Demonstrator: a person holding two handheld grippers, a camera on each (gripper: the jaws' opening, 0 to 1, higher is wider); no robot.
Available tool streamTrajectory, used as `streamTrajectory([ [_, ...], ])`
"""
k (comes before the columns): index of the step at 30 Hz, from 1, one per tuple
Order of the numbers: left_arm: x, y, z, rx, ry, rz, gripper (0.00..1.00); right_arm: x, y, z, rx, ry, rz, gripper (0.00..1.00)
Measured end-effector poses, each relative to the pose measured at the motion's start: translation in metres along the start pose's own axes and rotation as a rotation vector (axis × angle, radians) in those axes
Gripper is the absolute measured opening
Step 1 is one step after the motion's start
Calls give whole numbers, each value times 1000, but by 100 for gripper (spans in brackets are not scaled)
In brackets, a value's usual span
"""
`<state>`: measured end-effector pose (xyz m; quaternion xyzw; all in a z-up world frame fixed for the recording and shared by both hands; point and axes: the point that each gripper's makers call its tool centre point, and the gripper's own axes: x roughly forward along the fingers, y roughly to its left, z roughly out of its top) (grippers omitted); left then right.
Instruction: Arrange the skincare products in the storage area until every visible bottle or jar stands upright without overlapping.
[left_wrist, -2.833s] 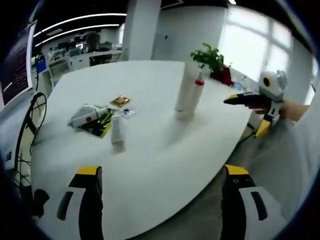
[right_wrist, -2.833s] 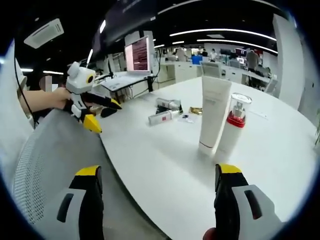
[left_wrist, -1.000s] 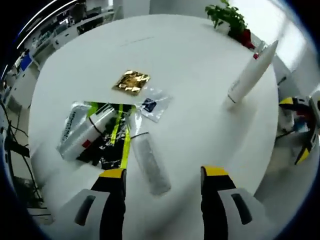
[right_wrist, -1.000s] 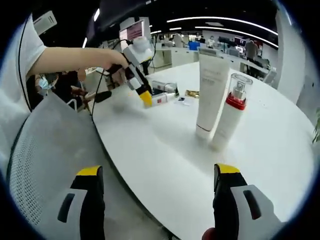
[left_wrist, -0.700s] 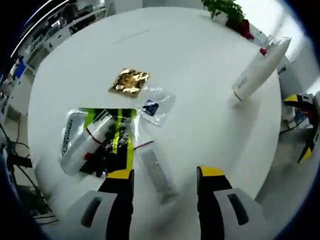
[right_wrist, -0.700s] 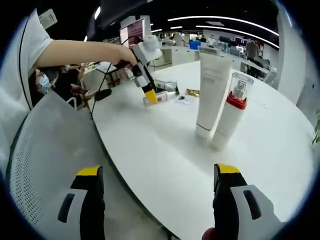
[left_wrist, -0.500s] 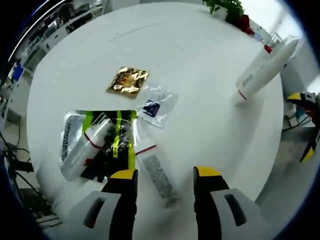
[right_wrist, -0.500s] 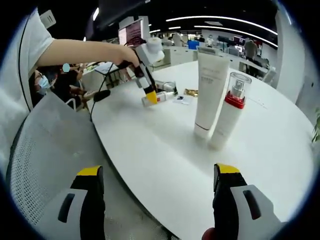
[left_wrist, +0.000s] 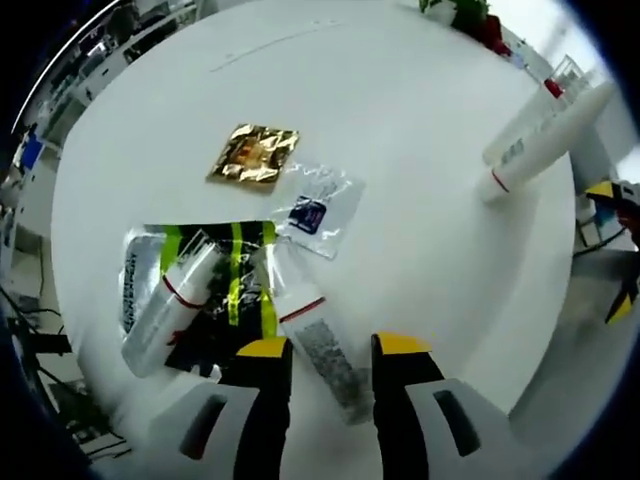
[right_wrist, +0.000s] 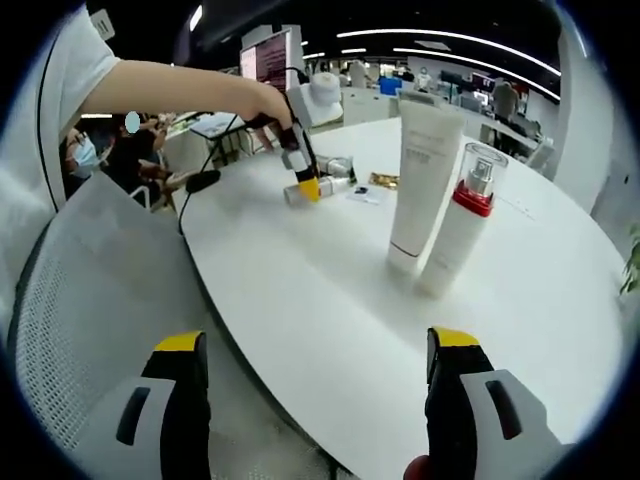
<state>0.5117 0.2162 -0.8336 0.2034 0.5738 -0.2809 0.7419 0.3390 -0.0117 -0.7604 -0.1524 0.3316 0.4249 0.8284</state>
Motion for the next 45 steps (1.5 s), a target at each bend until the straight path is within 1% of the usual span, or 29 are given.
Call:
streamTrajectory([
  [5, 2, 1, -1, -4, 7, -6, 28, 1, -1, -1, -4, 3, -6, 89],
  [9, 2, 3, -1, -11, -4, -3, 26, 1, 0, -1, -14, 9, -4, 89],
  [13, -1, 6, 0, -25, -21, 5, 21, 1, -1, -2, -22, 11, -9, 89],
  [17, -4, 6, -1, -36, -29, 7, 21, 1, -2, -1, -24, 9, -10, 89],
  [20, -9, 4, -1, -49, -43, -4, 20, 1, -2, -1, -28, 8, -10, 89],
  [22, -13, 2, -1, -69, -62, -16, 20, 1, -2, 0, -32, 7, -12, 89],
  [24, -17, -3, 1, -111, -95, -46, 20, 1, -2, 0, -31, 4, -11, 89],
  [26, -21, -5, -1, -129, -110, -60, 20, 1, -2, 0, -32, 1, -12, 89],
  [30, -28, -13, 0, -215, -164, -116, 20, -1, -3, 3, -23, -14, -13, 89],
  [36, -41, -21, -5, -237, -201, -142, 20, -2, -2, 7, -11, -39, -9, 89],
  [45, -61, -41, -3, -240, -280, -191, 20, -4, -2, 12, 2, -70, -4, 87],
])
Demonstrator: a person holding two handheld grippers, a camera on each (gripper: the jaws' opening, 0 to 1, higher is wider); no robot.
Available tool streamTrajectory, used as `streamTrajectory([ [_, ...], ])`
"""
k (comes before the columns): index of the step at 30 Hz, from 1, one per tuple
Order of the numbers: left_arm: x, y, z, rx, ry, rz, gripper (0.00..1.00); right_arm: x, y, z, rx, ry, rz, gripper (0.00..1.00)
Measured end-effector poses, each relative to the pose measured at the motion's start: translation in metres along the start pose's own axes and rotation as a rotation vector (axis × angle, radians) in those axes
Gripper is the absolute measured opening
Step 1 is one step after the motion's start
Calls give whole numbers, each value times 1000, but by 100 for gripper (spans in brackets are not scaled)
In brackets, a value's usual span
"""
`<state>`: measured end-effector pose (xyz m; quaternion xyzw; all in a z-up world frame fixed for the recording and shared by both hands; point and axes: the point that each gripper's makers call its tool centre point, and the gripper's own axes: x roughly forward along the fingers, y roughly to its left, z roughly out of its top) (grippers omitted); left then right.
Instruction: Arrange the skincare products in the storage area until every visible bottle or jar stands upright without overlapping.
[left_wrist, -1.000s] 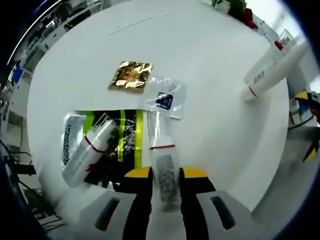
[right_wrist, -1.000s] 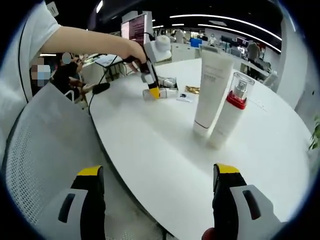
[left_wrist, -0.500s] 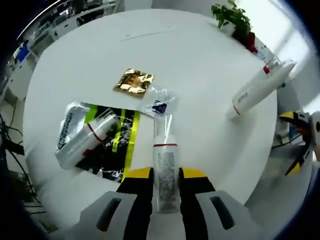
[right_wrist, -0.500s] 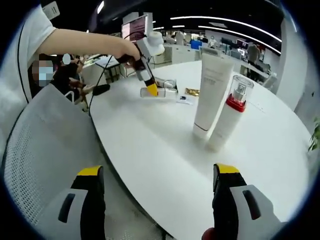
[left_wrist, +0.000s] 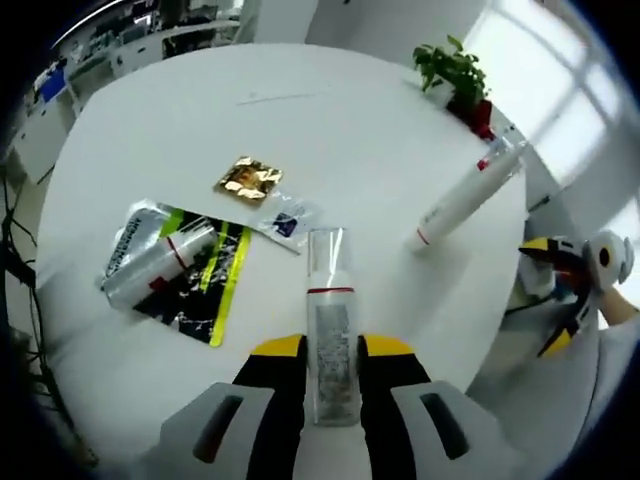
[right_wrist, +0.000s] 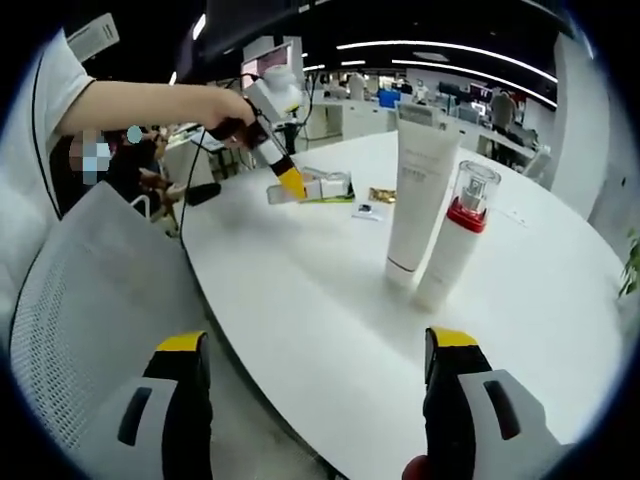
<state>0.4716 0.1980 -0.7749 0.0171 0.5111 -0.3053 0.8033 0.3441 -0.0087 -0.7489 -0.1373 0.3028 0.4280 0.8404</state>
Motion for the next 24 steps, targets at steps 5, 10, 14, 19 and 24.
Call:
streamTrajectory([
  [5, -12, -20, 7, -19, -83, -65, 20, -2, 0, 4, 58, -41, 24, 81],
  [10, -24, -37, 8, -18, -139, -106, 20, -6, -1, 8, 93, -61, 20, 79],
  [14, -30, -47, 4, -12, -157, -122, 20, -9, -2, 11, 132, -85, 28, 76],
  [19, -36, -62, 3, -4, -198, -164, 20, -9, 1, 13, 163, -100, 45, 75],
  [24, -40, -87, 6, 4, -278, -253, 20, -11, 3, 18, 224, -133, 77, 71],
])
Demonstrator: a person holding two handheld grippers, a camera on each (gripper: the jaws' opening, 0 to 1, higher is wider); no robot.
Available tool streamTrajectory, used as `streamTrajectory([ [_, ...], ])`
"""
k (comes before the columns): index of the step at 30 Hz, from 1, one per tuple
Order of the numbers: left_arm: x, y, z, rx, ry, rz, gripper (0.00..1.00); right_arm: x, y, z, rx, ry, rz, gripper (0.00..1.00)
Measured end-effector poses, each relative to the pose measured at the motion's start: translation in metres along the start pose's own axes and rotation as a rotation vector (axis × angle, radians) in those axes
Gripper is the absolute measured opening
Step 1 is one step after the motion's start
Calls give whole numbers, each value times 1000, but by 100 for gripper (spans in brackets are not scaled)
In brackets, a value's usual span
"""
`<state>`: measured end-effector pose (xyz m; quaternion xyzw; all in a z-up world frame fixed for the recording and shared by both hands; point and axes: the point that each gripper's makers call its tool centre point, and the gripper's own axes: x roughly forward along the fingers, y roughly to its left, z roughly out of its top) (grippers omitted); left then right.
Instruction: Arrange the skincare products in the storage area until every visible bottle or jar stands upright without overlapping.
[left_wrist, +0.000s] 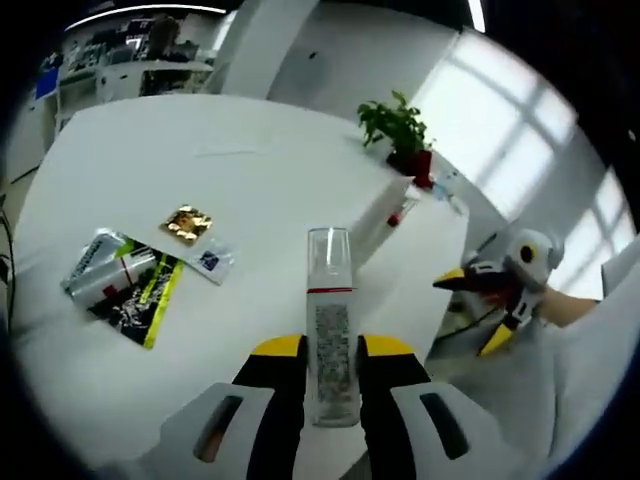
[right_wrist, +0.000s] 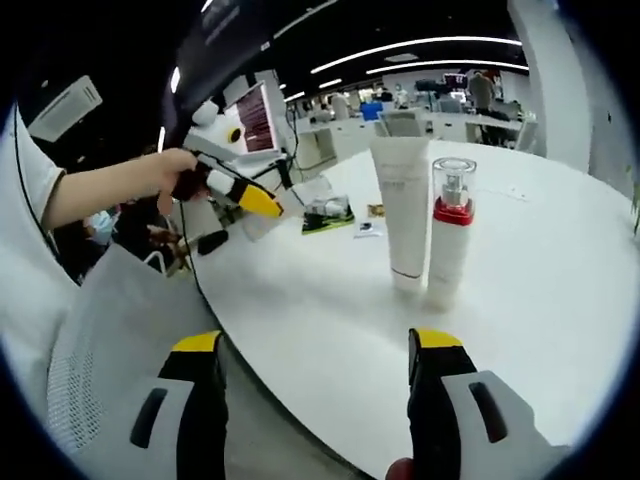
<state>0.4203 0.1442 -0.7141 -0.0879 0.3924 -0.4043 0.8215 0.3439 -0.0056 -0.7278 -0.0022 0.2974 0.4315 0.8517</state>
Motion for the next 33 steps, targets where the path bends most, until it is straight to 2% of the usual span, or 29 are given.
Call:
streamTrajectory([
  [1, 0, -5, 0, 6, -11, -17, 20, -1, 2, 2, 42, -13, 23, 67],
  [2, 0, -9, 0, 8, -20, -31, 20, -1, 1, 5, 50, -26, 31, 65],
  [4, 0, -20, 3, 9, -59, -71, 20, -2, -1, 11, 62, -48, 28, 67],
  [9, -8, -50, 14, 0, -186, -183, 20, -2, 13, 44, 132, -161, 107, 64],
  [11, -11, -59, 13, -11, -211, -203, 20, 1, 17, 61, 162, -222, 138, 63],
  [16, -19, -73, 11, -21, -259, -245, 20, 7, 34, 88, 217, -298, 228, 62],
  [19, -24, -84, 14, -19, -298, -278, 20, 9, 45, 97, 237, -318, 284, 57],
  [23, -35, -110, 18, 5, -346, -365, 20, 10, 59, 106, 277, -334, 379, 56],
  [25, -39, -120, 19, 19, -362, -396, 20, 9, 64, 109, 272, -345, 406, 50],
  [28, -43, -137, 16, 44, -361, -435, 20, 3, 74, 118, 282, -374, 472, 41],
  [33, -43, -152, 11, 72, -362, -467, 20, -2, 86, 120, 267, -368, 525, 38],
])
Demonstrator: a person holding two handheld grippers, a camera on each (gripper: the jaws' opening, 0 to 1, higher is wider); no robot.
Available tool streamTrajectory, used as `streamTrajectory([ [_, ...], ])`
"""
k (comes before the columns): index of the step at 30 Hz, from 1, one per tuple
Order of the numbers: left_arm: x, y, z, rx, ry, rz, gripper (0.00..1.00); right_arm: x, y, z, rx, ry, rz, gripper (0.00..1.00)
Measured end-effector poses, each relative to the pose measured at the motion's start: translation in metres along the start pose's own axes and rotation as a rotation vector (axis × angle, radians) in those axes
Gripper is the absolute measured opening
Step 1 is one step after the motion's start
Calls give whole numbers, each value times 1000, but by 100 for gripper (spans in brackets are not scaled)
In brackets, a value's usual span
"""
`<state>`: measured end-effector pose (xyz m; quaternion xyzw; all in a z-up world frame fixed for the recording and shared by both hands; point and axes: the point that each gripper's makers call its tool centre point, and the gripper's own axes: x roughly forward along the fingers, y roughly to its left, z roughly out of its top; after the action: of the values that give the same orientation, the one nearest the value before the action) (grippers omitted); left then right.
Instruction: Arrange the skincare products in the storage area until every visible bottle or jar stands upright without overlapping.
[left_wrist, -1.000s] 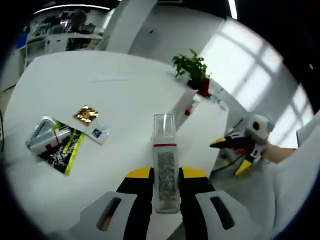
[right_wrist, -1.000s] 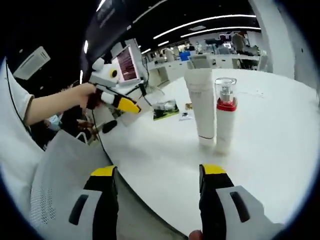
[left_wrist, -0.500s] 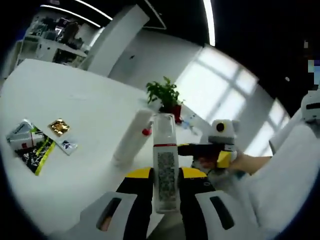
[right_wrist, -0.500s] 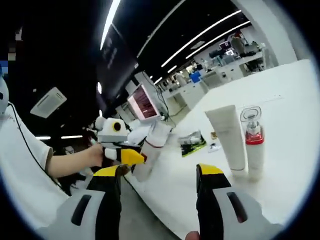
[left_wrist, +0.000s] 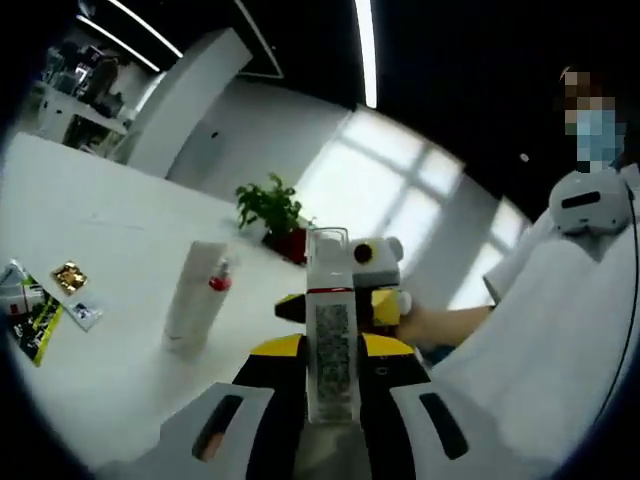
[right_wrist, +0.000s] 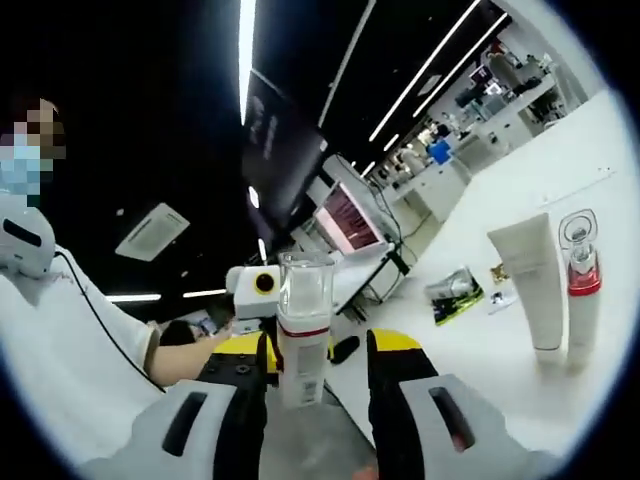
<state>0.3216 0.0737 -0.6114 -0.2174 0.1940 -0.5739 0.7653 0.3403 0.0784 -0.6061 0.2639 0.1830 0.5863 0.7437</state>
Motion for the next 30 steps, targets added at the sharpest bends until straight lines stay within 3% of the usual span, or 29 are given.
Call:
streamTrajectory([
  [4, 2, -6, 1, -25, -36, -29, 20, 0, 7, 1, 15, -7, 40, 30],
  [10, 2, -7, 0, -36, -43, -42, 20, 2, 19, 3, -22, 2, 110, 22],
  [16, 3, -10, 1, -30, -41, -51, 20, 1, 19, 2, -72, -16, 111, 20],
  [23, 7, -4, -10, 36, 30, -25, 19, -3, 16, -6, -143, 26, 99, 20],
  [30, 14, 11, -29, 164, 187, 33, 20, -8, 4, -20, -242, 128, 43, 20],
])
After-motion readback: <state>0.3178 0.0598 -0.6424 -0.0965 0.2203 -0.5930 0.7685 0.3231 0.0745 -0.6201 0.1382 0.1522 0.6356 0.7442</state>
